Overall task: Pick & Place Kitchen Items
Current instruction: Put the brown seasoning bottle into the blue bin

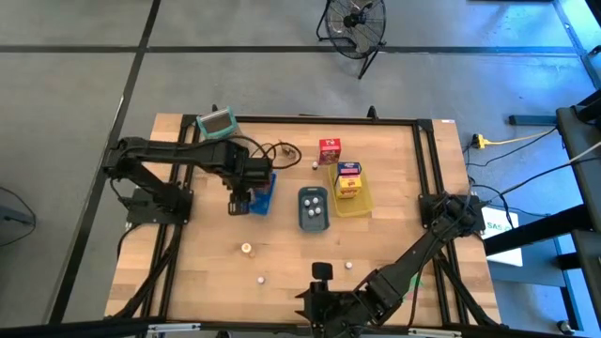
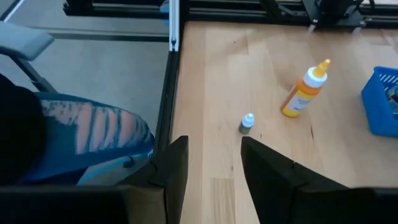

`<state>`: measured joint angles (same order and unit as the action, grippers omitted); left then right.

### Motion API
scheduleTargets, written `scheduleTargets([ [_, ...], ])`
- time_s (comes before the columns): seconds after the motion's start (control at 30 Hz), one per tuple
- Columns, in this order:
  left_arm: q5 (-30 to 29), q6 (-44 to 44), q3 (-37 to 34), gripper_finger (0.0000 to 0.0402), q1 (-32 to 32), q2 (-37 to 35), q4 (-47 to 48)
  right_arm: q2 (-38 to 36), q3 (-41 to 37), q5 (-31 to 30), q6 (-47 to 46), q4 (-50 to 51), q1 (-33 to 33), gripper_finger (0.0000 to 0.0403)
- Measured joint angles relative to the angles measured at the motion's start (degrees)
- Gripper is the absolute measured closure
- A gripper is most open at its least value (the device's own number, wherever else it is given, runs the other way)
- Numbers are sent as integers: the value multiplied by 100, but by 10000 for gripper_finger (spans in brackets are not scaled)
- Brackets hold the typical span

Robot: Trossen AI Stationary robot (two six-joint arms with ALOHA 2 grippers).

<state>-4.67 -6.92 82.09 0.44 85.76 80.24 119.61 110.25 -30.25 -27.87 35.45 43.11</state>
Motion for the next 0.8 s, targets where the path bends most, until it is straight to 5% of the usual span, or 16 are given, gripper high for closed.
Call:
scheduleTargets([
  [0.33, 115, 770, -929, 220, 175, 7, -903, -2, -191, -16, 125, 31, -21, 251],
  [0.8, 406, 1133, -1037, 220, 283, 7, -1620, -4, -192, -16, 235, -14, -58, 251],
])
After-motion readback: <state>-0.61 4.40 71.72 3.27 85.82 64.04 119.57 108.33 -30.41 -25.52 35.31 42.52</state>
